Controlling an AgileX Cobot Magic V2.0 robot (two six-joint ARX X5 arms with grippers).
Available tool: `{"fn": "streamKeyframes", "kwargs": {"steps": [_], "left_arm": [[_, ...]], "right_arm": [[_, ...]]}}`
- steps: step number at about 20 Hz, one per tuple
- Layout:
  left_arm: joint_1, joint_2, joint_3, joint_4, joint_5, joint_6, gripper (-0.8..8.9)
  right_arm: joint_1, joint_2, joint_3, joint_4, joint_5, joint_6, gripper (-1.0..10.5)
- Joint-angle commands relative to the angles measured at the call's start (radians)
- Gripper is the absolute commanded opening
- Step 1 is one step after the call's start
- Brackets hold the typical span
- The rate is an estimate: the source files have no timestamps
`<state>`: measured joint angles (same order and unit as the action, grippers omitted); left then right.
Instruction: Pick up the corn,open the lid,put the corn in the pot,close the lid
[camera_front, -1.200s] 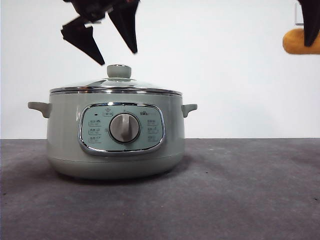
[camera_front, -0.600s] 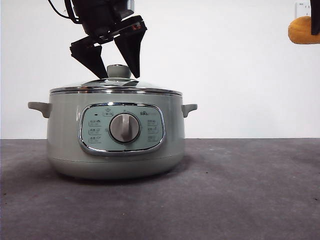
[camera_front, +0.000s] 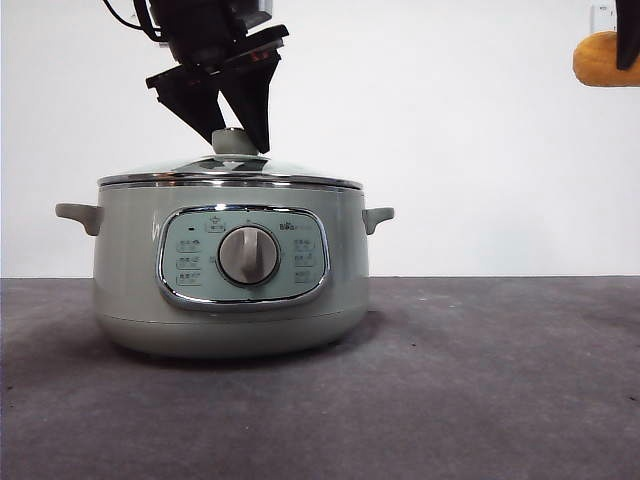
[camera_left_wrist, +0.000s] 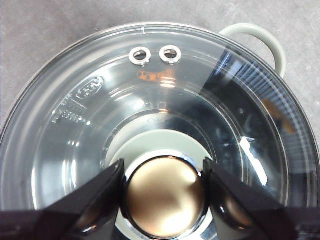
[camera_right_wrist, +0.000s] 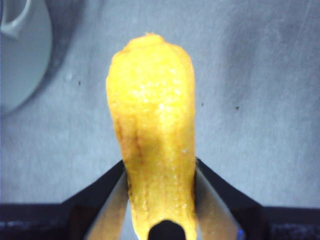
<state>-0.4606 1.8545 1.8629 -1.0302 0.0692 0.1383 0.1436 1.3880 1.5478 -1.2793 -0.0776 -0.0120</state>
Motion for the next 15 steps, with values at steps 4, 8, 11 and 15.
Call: {"fn": "streamKeyframes", "kwargs": {"steps": [4,8,11,15], "left_arm": [[0.014,-0.17,0.0,-0.002,-0.018,0.005,-0.09],[0.048,-0.285,0.0,-0.029,-0.023,0.005,-0.09],[0.097,-0.357,0.0,-0.088,-0.095,0.022,-0.09],[0.211,-0.436,0.0,-0.111,-0.159,0.049,-0.09]], "right_arm": [[0.102,0.0,-0.003,0.08,-0.003,0.077,-0.2],[0.243,0.047,0.019,0.182,-0.056,0.155,-0.2],[0.347,0.146,0.095,0.247,-0.093,0.198,-0.2],[0.458,0.344,0.262,0.312,-0.113,0.212,-0.2]]}}
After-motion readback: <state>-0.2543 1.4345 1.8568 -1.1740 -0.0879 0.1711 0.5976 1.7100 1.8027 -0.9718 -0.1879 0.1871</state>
